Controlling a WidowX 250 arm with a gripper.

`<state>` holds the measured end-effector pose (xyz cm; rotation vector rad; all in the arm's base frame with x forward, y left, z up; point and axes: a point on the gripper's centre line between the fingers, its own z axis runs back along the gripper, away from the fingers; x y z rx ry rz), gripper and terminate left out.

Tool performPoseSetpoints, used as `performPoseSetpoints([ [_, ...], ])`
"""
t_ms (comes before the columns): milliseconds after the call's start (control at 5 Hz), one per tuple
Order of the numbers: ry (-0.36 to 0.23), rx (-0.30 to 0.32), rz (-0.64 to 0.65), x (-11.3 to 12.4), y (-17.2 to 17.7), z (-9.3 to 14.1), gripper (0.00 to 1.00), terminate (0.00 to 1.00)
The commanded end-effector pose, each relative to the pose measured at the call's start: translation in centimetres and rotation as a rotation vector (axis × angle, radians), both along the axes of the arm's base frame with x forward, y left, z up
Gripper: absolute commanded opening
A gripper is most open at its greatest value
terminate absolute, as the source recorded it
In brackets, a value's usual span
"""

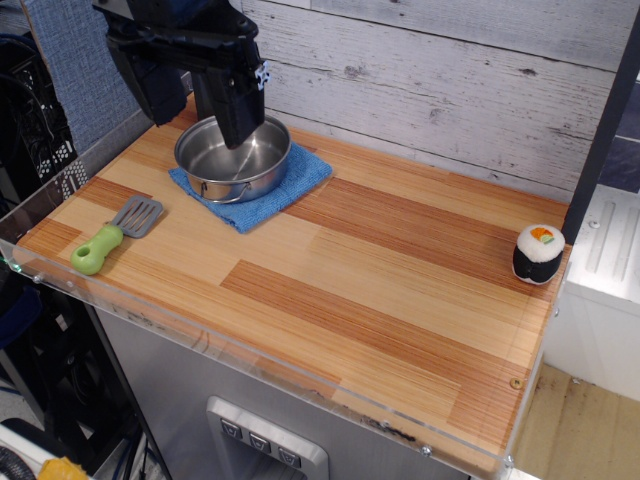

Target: Move the pot bottom center of table

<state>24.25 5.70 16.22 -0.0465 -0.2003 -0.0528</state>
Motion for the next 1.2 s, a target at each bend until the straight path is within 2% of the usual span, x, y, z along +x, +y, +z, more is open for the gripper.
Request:
performPoseSetpoints([
  [0,0.0,0.0,0.0,0.0,0.0,0.0,1.0,0.0],
  [200,0.0,0.001,0.026,1.4,1.1,-0.9,1.0,0.0],
  [600,-0.063,-0.005,0.09,7.1,4.2,-3.2,1.0,0.0],
  [1000,0.013,0.019,0.103,11.9,5.1,-9.2,1.0,0.0],
])
